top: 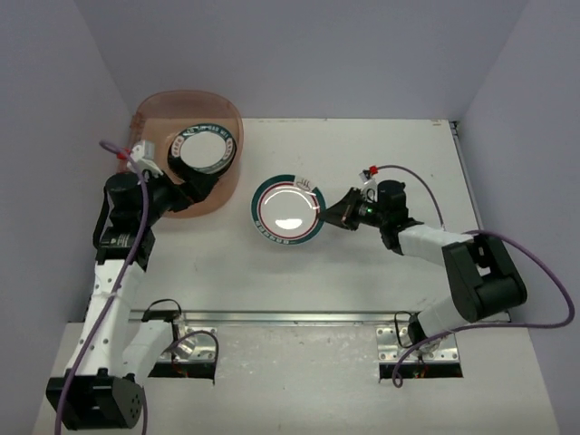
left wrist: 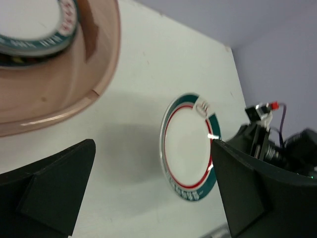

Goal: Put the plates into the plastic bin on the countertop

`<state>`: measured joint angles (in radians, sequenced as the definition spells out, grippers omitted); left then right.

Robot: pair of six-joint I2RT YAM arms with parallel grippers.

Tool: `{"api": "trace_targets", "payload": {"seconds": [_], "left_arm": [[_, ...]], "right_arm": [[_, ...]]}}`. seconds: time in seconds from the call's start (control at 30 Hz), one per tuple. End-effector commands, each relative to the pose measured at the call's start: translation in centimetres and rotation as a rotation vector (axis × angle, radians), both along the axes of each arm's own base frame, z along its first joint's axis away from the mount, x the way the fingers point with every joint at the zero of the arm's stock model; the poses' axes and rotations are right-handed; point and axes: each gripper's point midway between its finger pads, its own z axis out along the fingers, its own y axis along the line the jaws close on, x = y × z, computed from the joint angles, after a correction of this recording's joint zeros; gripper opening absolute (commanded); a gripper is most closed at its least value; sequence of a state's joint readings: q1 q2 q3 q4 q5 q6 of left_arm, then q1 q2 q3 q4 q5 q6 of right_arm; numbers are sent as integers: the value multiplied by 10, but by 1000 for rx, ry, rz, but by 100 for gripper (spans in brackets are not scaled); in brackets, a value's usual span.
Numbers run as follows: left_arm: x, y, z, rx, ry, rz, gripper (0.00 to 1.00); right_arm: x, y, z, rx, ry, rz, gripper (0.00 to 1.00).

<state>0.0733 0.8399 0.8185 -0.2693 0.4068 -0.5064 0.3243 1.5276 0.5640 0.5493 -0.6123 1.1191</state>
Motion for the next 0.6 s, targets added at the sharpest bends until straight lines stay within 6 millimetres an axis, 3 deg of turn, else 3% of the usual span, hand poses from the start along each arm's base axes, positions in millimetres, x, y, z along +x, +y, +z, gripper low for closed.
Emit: {"api": "trace_targets", "payload": {"seconds": [0.0,0.1,0.23,0.33,0.37,0.4,0.5,0.57], "left_arm": [[-14,-87,-5,-153,30,-403,100],[-10,-121,-19,-135,78,-454,100],[-2,-128,-32,-141,106,-432,98],[-1,-136,-29,-177,86,-469,63],[-1,-139,-28,-183,83,-483,43],[-1,-142,-27,-185,81,-493,31],[-3,-151,-28,-187,86,-533,5],[-6,-158,-27,-187,83,-572,0]], "right_arm": [[-23,-16,47,65,-171,189,0],[-25,-26,82,92,-270,204,0],[-28,-28,97,97,-305,212,0],[-31,-28,102,108,-316,217,0],[-32,-27,104,114,-318,219,0],[-32,-27,105,119,-320,219,0],[-31,-26,112,143,-330,214,0],[-30,-25,115,160,-331,221,0]]}}
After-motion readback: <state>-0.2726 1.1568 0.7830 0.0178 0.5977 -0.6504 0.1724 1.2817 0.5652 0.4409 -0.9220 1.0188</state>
